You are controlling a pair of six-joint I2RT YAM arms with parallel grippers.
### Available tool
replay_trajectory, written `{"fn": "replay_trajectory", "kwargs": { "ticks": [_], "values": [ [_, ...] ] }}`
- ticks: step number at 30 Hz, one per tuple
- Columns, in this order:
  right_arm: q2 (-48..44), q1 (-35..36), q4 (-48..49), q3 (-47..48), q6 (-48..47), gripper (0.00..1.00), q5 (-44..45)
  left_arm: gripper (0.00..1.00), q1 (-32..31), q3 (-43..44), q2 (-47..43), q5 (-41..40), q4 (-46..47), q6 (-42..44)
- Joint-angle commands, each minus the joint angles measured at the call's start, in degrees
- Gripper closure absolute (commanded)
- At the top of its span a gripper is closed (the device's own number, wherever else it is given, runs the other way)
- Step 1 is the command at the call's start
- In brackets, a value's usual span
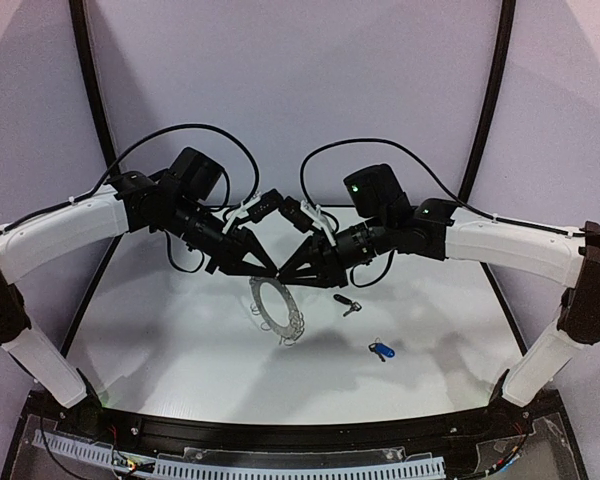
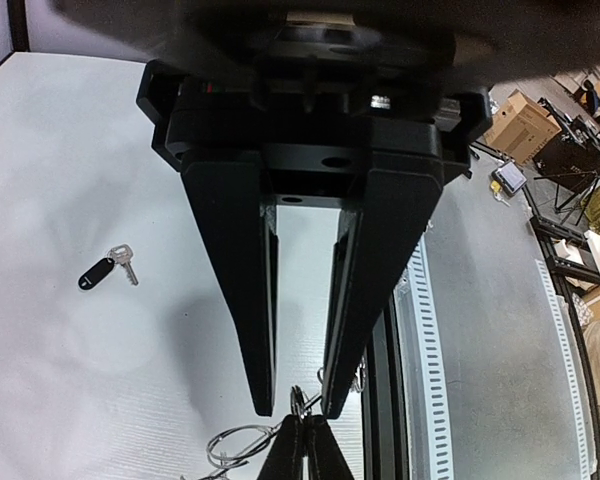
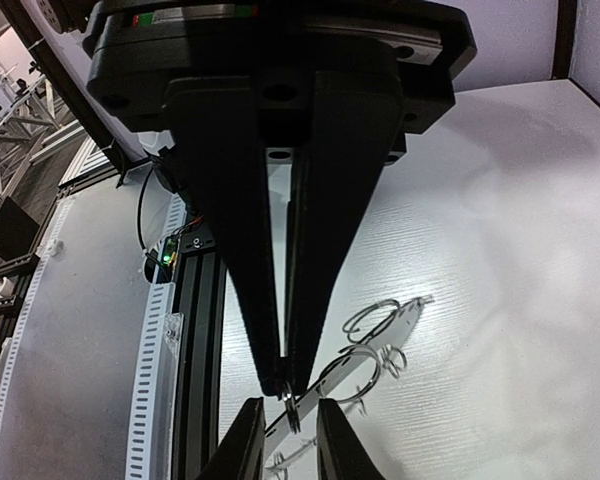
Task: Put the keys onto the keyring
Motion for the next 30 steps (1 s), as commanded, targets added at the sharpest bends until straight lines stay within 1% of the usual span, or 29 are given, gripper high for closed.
{"fn": "replay_trajectory", "kwargs": {
  "ticks": [1,4,6,8,9,11,18,19,20,21,22,23,24,25,27,28,30],
  "values": [
    [-0.19,0.63,7.17,1.14,0.94,0.8,-1.27,0.99,-1.6,-0.58,-0.69,-0.44,-3.98,1.16],
    [-0.28,0.59,8.12,0.96,1.4,0.81,-0.45,0.99,-1.78,-0.54,-0.48,-0.16,-3.88,1.17],
    [-0.64,0.59,10.0,0.08,2.14,0.83,-0.08,0.99,-1.79,-0.68,-0.54,0.2,-3.36,0.86],
    [-1.31,0.59,13.29,-1.65,2.9,0.89,-0.71,0.99,-1.73,-1.35,-0.9,0.97,-1.47,-0.07],
    [-1.42,0.59,13.48,-1.79,3.02,0.9,-0.77,0.99,-1.76,-1.35,-0.9,1.21,-0.94,-0.07],
    [-1.77,0.59,14.22,-2.4,2.83,1.0,-0.79,0.99,-1.79,-1.84,-1.18,1.6,0.02,-0.4],
    [-3.89,0.59,16.23,-5.24,1.1,1.0,1.13,0.99,-1.78,-1.94,-1.47,0.65,0.14,-0.86],
    [-4.24,0.61,17.14,-5.87,1.06,1.0,1.35,0.95,-1.79,-2.08,-1.64,-0.18,1.15,-1.38],
    [-4.53,0.59,17.24,-6.13,1.05,1.0,1.4,0.84,-1.79,-2.16,-1.88,-0.68,1.78,-2.61],
    [-4.94,0.6,17.74,-6.66,1.1,1.0,1.71,0.72,-1.8,-2.47,-2.31,-1.74,3.1,-3.93],
    [-5.31,0.59,17.96,-7.05,0.94,1.0,1.8,0.63,-1.8,-2.71,-2.69,-2.89,3.94,-4.68],
    [-5.69,0.59,18.04,-7.5,1.14,1.0,1.98,0.52,-1.8,-3.05,-3.15,-3.44,5.95,-6.25],
    [-6.0,0.59,19.2,-8.12,1.2,1.0,2.2,0.47,-1.8,-3.61,-4.5,-3.99,7.12,-6.94],
    [-6.66,0.59,20.37,-8.79,1.68,1.0,3.04,0.37,-1.75,-6.19,-6.24,-5.18,10.11,-8.84],
    [-7.3,0.59,21.55,-9.56,2.69,1.0,4.76,0.3,-1.77,-8.79,-8.46,-7.52,15.86,-10.91],
    [-7.6,0.59,22.86,-10.28,3.42,1.0,6.4,0.28,-1.78,-11.68,-10.79,-9.03,18.05,-13.24],
    [-8.59,0.59,26.32,-12.17,5.78,1.0,8.71,0.25,-1.77,-17.77,-15.61,-11.36,26.82,-17.83]
  ]
}}
